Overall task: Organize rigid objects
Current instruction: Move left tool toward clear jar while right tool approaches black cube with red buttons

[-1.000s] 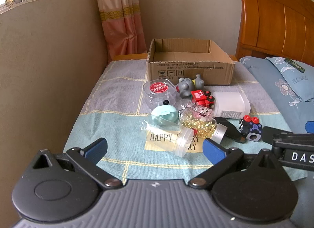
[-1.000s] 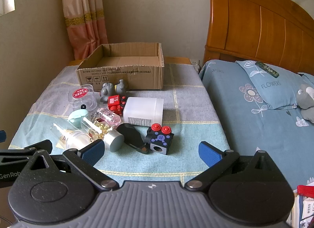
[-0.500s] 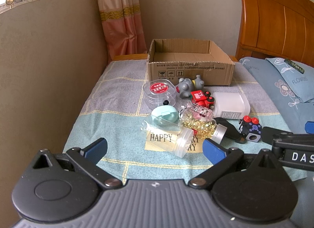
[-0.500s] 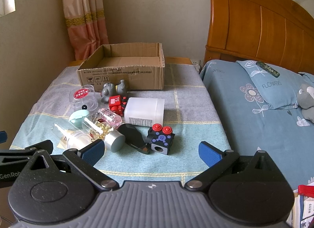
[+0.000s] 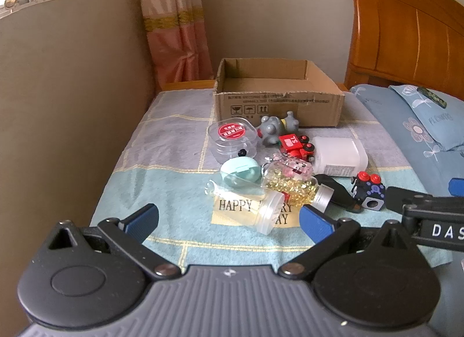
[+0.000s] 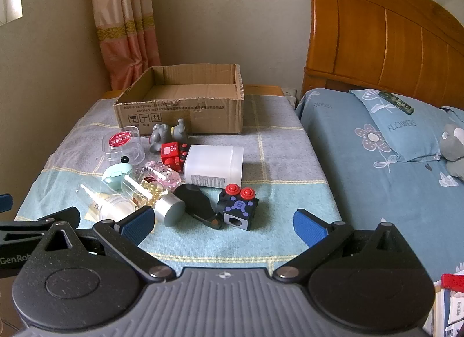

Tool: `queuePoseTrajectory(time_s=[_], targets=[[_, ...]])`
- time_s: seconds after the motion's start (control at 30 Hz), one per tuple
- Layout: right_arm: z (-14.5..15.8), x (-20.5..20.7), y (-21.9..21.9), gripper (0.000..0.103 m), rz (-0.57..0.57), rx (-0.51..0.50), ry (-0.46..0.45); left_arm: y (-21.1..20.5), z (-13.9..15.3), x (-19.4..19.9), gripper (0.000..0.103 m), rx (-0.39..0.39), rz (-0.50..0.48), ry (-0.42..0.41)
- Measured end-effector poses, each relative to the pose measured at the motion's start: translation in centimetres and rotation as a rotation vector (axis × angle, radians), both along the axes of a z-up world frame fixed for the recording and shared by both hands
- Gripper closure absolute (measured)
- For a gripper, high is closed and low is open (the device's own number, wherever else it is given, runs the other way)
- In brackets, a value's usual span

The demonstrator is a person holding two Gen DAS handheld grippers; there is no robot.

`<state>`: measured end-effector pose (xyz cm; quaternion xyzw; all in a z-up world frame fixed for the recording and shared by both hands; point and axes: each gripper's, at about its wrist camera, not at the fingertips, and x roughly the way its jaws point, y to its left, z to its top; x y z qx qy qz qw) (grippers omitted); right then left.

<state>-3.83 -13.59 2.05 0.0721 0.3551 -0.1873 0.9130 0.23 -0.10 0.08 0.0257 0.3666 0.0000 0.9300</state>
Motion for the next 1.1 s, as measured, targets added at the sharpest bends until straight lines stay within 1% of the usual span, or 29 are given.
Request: queuePoseTrajectory(time_s=[0.43, 0.5, 0.6, 0.67, 0.77, 0.9, 1.1], targets=[[-0.2, 0.6, -0.3, 0.0, 0.02, 0.014, -0.027, 0.9, -0.6, 0.9, 0.001, -0.037, -0.03, -0.006], [-0.2, 0.8, -0.3, 0.0, 0.032, 0.008, -0.036, 1.0, -0.7, 1.2, 0.001, -0.042, -0.045, -0.007], [-0.3, 1.3, -0.7, 0.0, 0.052, 0.003, -0.041, 1.2, -1.1, 1.7, 0.001, -0.048, -0.093, -0.008], [-0.6, 1.6, -1.2, 0.0, 0.068, -0.005, -0.045, 1.2, -1.5, 2.1, 0.001, -0.044, -0.114, 0.007], [-1.5, 1.9, -2.1, 0.0, 0.1, -0.016, -0.033, 1.3, -2.5, 2.8, 0.001, -0.016, -0.146, 0.039], [-3.2, 2.2, -3.6, 0.0, 0.112, -0.045, 0.016, 1.8, -3.9, 3.4, 0.001, 0.016, -0.187, 0.076], [-5.9, 2.7, -5.7, 0.0, 0.14, -0.012, 0.089, 2.2, -6.2, 4.9, 0.001, 0.022, -0.237, 0.169]])
